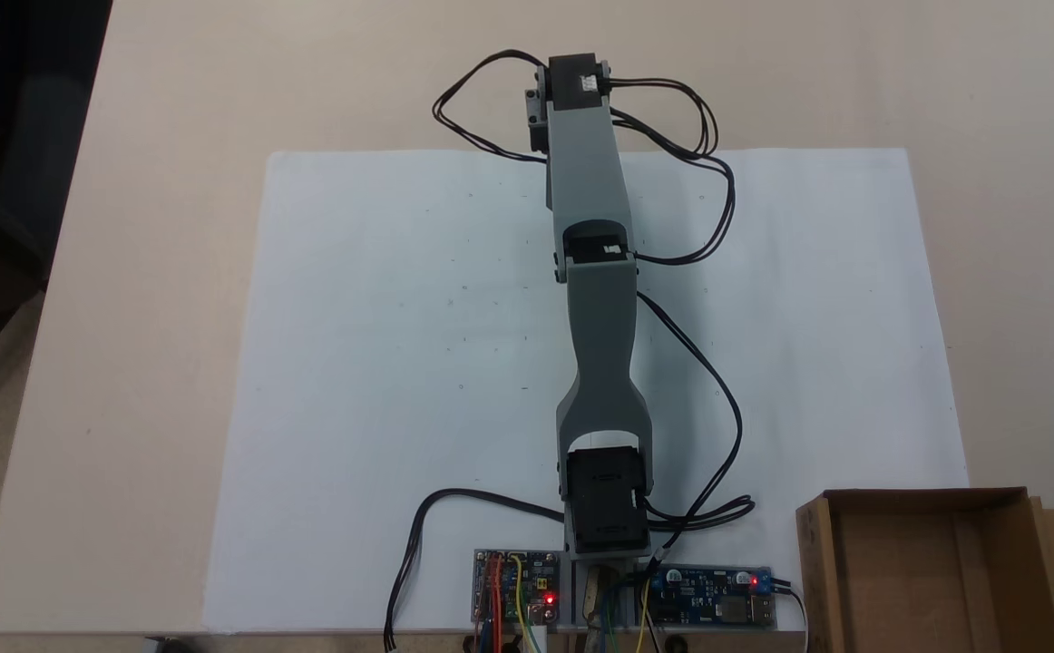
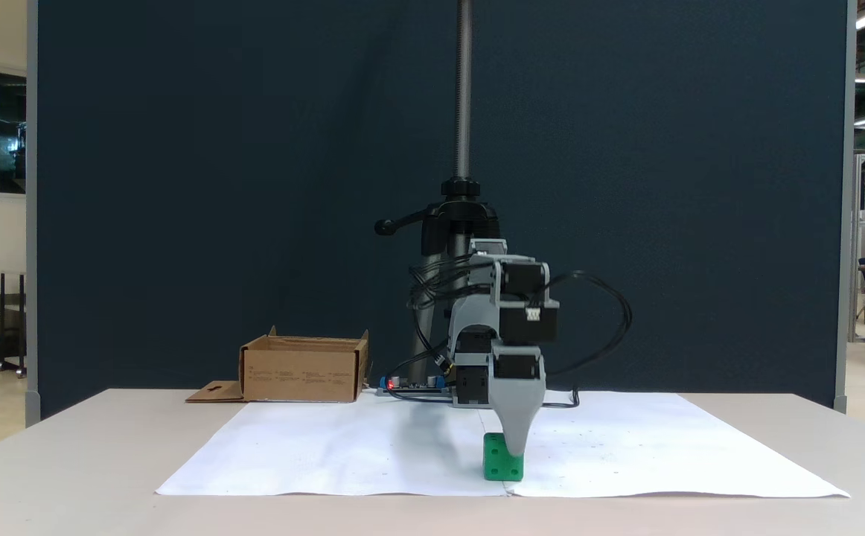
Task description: Grasp a green dice and put it in the bin.
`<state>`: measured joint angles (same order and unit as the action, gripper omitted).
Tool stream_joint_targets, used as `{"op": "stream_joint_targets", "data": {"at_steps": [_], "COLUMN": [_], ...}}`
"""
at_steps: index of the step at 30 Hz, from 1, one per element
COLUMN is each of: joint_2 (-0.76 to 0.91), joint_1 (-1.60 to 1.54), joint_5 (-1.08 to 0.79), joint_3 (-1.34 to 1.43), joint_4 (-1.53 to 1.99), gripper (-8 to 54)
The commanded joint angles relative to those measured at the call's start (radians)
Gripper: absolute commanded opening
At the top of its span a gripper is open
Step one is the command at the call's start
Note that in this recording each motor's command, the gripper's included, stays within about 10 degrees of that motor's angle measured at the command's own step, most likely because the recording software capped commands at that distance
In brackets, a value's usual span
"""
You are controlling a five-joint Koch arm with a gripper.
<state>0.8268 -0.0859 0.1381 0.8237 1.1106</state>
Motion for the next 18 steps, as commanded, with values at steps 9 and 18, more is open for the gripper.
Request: {"op": "stream_joint_targets", "data": {"at_steps": [9, 18], "joint_2": [0.006, -0.002], "joint_1": [0.003, 0.017], "joint_5": [0.067, 0.067], "joint_3": [-0.064, -0.064], "joint_4": [0.043, 0.021], "gripper": [40.5, 40.5]}}
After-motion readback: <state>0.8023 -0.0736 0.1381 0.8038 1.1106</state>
